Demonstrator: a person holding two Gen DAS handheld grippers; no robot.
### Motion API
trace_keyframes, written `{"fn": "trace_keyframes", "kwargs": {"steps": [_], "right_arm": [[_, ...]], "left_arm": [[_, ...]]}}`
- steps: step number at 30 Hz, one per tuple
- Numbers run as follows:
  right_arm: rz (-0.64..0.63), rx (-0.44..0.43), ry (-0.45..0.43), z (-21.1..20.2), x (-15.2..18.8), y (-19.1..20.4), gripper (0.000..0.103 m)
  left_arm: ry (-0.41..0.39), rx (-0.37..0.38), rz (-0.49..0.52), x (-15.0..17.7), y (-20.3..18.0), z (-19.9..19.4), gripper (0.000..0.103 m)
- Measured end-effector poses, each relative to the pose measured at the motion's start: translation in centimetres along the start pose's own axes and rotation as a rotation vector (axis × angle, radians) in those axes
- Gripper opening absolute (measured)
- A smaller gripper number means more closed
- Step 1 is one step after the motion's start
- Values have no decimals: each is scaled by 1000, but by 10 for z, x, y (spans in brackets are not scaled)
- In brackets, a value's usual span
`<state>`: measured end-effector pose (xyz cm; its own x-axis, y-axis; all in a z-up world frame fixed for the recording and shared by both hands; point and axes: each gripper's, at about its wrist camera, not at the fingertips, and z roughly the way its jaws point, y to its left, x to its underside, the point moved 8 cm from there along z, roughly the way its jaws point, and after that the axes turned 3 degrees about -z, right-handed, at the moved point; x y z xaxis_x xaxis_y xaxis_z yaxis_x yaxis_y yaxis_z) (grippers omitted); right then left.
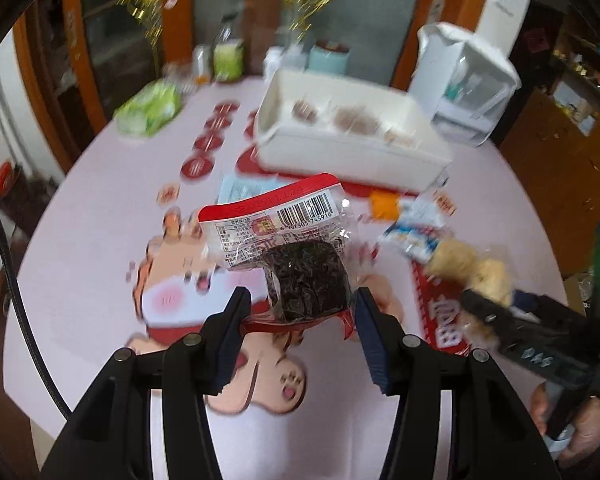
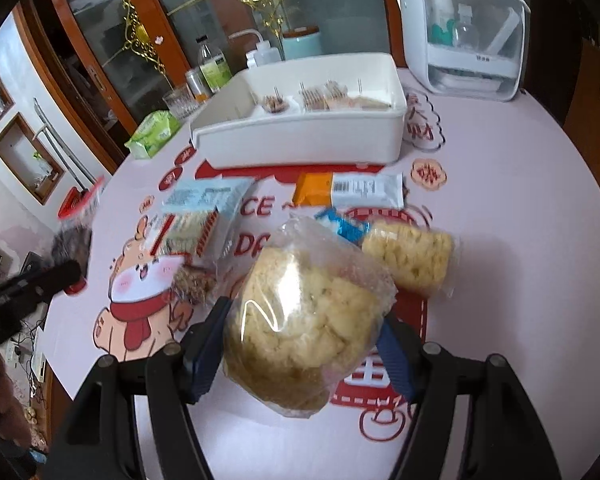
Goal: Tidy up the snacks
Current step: 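Carry both bags over the white tray and open both tools to drop them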
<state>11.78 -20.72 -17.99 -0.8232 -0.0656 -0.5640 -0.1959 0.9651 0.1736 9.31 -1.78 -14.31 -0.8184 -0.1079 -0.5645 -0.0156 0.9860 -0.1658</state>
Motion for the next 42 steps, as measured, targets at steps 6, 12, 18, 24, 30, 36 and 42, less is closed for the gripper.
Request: {"fn": "trace_keyframes", "kwargs": {"steps": [6,12,18,24,30,36,42], "right_arm": [[-47,16,-108,-24,-59,-3,69],[-87,54,-250,-56,-143,-9,69],[-113,125,-339,-69,-220,-17,69],[-99,181,-337,-45,-270,-23,69],[-83,188,-245,9,-273,-28,69],[-77,188,-137,64,-259,-31,69],[-22,115,-33,108,-244,-36,71]], "left_arm": [[-126,24,75,-61,-27,-30,51],[-229,28,129,-133,-43,-43,51],[-298,3,172,-203,-57,-32,51],[-332,-28,179,-258,-61,-2,51],[-283,-19,154,-278,-56,51,52],[-199,-11,163,-271,-55,106,52],[-150,-39,206,-262,-53,138,58]]}}
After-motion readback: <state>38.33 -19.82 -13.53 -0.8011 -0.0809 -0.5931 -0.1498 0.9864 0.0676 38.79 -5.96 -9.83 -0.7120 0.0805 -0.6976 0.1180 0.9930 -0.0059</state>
